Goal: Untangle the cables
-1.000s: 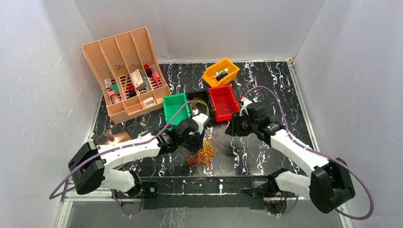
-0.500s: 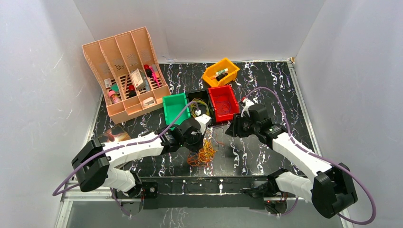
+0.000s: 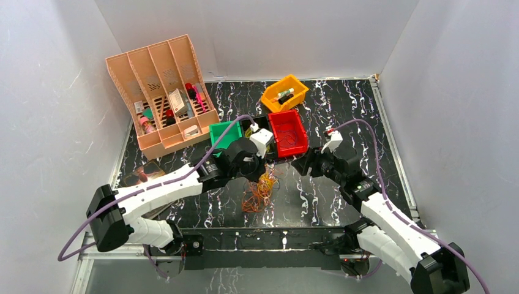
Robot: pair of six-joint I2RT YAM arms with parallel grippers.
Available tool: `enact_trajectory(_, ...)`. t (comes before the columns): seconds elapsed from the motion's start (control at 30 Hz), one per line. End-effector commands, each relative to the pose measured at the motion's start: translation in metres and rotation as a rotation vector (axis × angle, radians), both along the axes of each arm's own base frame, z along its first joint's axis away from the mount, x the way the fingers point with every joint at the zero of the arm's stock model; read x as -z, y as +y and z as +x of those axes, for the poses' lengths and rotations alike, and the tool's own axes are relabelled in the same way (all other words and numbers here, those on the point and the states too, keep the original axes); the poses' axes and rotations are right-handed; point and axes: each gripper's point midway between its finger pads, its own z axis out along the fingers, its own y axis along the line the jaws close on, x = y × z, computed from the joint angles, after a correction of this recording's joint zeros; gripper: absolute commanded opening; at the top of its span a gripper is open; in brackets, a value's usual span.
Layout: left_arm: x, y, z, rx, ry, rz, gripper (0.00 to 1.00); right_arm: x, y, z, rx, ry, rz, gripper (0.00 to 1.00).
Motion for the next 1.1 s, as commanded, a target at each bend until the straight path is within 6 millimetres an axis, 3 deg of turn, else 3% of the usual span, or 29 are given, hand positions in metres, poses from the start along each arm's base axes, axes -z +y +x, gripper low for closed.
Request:
enact_trajectory(0.0, -0.037, 0.002, 0.000, 0.022, -0.053, -0.019, 0.00, -0.042, 0.018, -0.001, -0.131, -0.180, 0.060, 0.70)
enact_trajectory(0.2, -0.075, 0.003, 0.000, 0.051, -0.122, -0.072, 0.00, -0.079, 0.029, -0.017, -0.255, -0.391, 0.142, 0.70)
enact_trajectory(0.37, -0.096, 0.003, 0.000, 0.051, -0.148, -0.109, 0.00, -0.093, 0.043, -0.026, -0.366, -0.472, 0.187, 0.75)
enact_trajectory(0.63, -0.107, 0.000, 0.002, 0.059, -0.164, -0.120, 0.00, -0.099, 0.066, -0.024, -0.425, -0.441, 0.304, 0.82)
enact_trajectory(0.9, -0.115, -0.007, 0.000, 0.084, -0.158, -0.139, 0.00, -0.098, 0.095, -0.018, -0.414, -0.443, 0.286, 0.82)
enact_trajectory(1.07, -0.135, -0.018, -0.009, 0.153, -0.146, -0.181, 0.00, -0.080, 0.106, 0.008, -0.288, -0.402, 0.250, 0.82)
